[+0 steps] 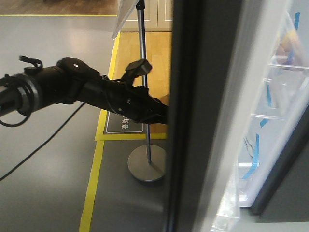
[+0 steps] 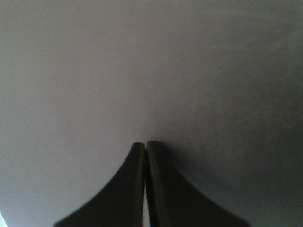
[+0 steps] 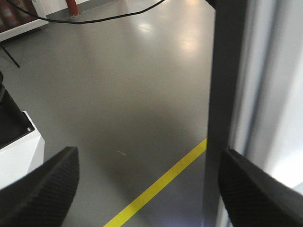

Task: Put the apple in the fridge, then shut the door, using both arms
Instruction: 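Reach the left gripper to the outer edge of the refrigerator door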

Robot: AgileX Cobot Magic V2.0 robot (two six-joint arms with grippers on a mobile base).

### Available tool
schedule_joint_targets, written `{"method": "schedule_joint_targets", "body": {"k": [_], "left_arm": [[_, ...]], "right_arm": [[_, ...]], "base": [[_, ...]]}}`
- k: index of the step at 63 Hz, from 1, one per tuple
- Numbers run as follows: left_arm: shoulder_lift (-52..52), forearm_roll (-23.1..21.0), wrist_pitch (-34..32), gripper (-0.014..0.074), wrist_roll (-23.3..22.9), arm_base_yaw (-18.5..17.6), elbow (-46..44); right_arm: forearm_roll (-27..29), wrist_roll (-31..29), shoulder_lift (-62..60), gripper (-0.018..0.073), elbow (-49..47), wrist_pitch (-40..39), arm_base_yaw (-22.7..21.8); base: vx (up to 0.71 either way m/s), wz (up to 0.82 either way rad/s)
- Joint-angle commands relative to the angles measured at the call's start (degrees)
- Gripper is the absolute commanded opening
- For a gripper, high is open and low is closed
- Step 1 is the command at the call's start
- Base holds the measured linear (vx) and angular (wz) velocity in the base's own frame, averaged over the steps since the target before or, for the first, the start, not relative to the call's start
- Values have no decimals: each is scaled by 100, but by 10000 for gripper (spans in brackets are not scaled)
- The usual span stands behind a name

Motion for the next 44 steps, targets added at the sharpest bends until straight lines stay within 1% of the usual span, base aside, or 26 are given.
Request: {"method": "schedule_joint_targets", "body": {"k": [1,13,17,27,34,40,44], "left_arm": [[-325,-556,44,-6,87,-347,-165],[-325,-554,6,-6,143,-760,-165],[-325,-514,6,-6,148,-816,-165],[-360,-352,30,-6,144,-810,-165],[-565,94,-140,-6,50,-810,-165],[-882,807,-456,-6,-426,-810,-165],[-1123,1476,-625,-6,-854,-810,-157]], "right_arm": [[195,-50,71,576,-133,-289,6],[195,-50,71,576,-133,-289,6],[195,-50,71,576,-133,-289,6],[195,-50,71,576,-133,-289,6],[195,-50,71,576,-133,-289,6],[189,-50,71,576,-133,-289,6],[189,-50,71,576,-133,-289,6]], "base": [[0,0],[0,0],[0,0],[0,0],[0,0],[0,0],[0,0]]}}
